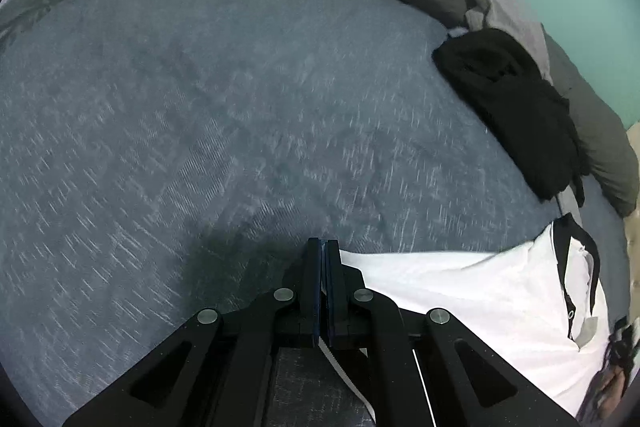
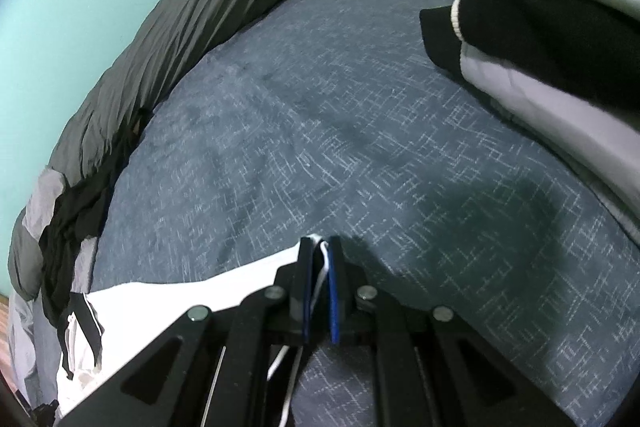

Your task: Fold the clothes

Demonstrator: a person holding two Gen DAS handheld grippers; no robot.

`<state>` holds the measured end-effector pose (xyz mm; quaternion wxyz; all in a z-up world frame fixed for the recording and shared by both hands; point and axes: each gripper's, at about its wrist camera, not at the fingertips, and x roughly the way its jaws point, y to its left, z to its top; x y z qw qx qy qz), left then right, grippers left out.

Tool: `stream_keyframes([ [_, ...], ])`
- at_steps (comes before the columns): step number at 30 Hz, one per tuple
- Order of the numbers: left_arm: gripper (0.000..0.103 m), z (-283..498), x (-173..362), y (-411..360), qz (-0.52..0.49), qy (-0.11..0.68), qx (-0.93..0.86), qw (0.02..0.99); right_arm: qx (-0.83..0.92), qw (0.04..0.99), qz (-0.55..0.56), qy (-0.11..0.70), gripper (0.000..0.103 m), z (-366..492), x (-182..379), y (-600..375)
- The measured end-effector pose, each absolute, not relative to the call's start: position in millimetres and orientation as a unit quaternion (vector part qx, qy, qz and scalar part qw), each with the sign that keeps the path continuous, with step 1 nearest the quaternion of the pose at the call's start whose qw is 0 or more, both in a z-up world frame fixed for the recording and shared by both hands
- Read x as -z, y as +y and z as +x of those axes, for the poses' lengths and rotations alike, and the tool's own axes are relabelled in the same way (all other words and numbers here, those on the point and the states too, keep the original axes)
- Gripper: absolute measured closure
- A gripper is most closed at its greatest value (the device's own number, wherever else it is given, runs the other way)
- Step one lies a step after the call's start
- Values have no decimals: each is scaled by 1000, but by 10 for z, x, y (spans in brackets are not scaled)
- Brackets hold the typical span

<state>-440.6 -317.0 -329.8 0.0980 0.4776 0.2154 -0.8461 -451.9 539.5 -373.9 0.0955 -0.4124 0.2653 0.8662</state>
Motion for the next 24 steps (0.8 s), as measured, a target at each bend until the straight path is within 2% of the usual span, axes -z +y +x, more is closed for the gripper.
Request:
stream_keyframes([
  [5,99,-4390,3258,-3074,474,211,852,76,-868,50,-418,264,95,-4539,3758,5280],
  [9,98,-4329,3144,-3160,467,214,853,94,-868,30,-416,269,90,-4512,3672,5263],
  [10,98,-4304,3116,-3201,464,221,852,96,-870,28,-413,269,87,-4498,3642,5270],
  [11,98,-4256,3080,-3259,462,226,852,102,-870,30,-411,270,78,-4487,3608,5277],
  [12,98,-4224,3039,-3284,459,223,853,109,-872,38,-406,269,73,-4451,3560,5305],
  [14,96,-4197,2947,-3290,456,214,856,116,-874,42,-400,274,71,-4407,3495,5355],
  [18,85,-4267,2772,-3091,457,182,865,96,-879,56,-388,270,67,-4323,3320,5398],
  [24,80,-4648,2757,-2408,473,161,866,32,-885,-17,-405,230,65,-4546,3111,4772],
])
